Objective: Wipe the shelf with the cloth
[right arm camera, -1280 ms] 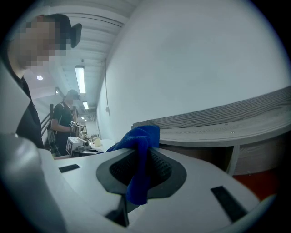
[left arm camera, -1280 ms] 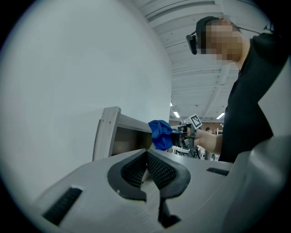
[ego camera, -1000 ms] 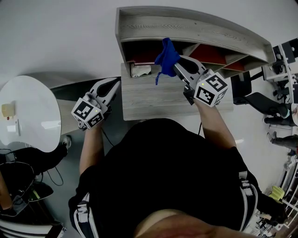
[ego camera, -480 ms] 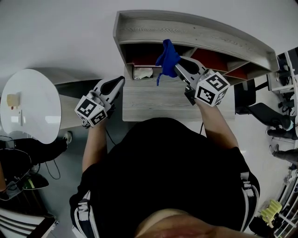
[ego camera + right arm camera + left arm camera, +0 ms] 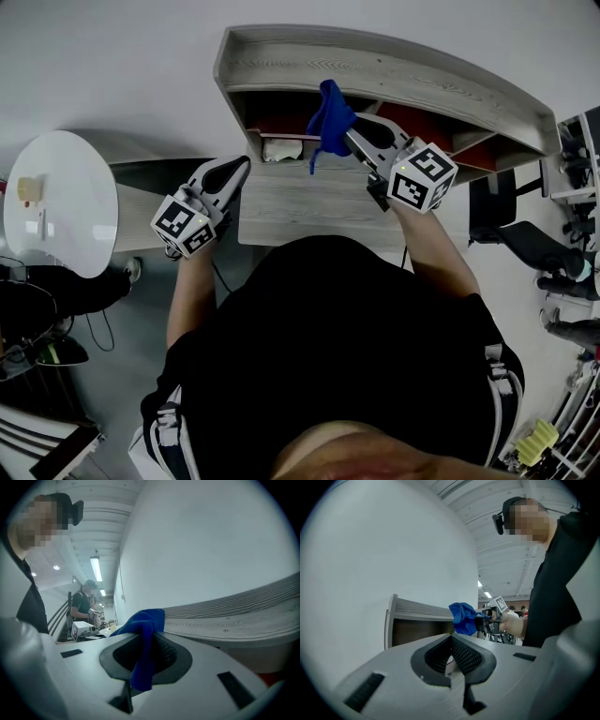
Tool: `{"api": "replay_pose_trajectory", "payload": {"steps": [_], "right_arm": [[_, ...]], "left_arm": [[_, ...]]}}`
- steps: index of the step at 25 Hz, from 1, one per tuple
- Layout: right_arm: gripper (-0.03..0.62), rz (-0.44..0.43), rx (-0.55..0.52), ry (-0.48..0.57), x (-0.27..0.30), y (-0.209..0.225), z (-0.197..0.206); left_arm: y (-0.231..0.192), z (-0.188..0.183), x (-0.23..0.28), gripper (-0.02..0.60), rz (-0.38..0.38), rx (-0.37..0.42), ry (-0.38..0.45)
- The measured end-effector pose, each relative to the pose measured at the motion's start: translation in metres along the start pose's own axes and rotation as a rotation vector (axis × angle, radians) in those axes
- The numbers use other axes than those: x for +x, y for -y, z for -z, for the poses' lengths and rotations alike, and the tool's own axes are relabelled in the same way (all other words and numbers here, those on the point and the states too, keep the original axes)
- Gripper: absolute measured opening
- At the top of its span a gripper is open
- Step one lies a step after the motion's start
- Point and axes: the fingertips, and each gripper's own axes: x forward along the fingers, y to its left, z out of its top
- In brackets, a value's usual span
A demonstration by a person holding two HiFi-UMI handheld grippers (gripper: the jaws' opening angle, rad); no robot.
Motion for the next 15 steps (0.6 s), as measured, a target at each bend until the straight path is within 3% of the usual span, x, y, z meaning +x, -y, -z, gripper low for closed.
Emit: {"api": "replay_pose_trajectory", "payload": {"steps": [15], "right_arm": [[0.054,-0.052,-0.045,-0.005,-0.004,-0.004,-0.015]], "left_arm": [[0.01,-0.001,-0.001,0.017,-0.027,0.009,0.007]]}}
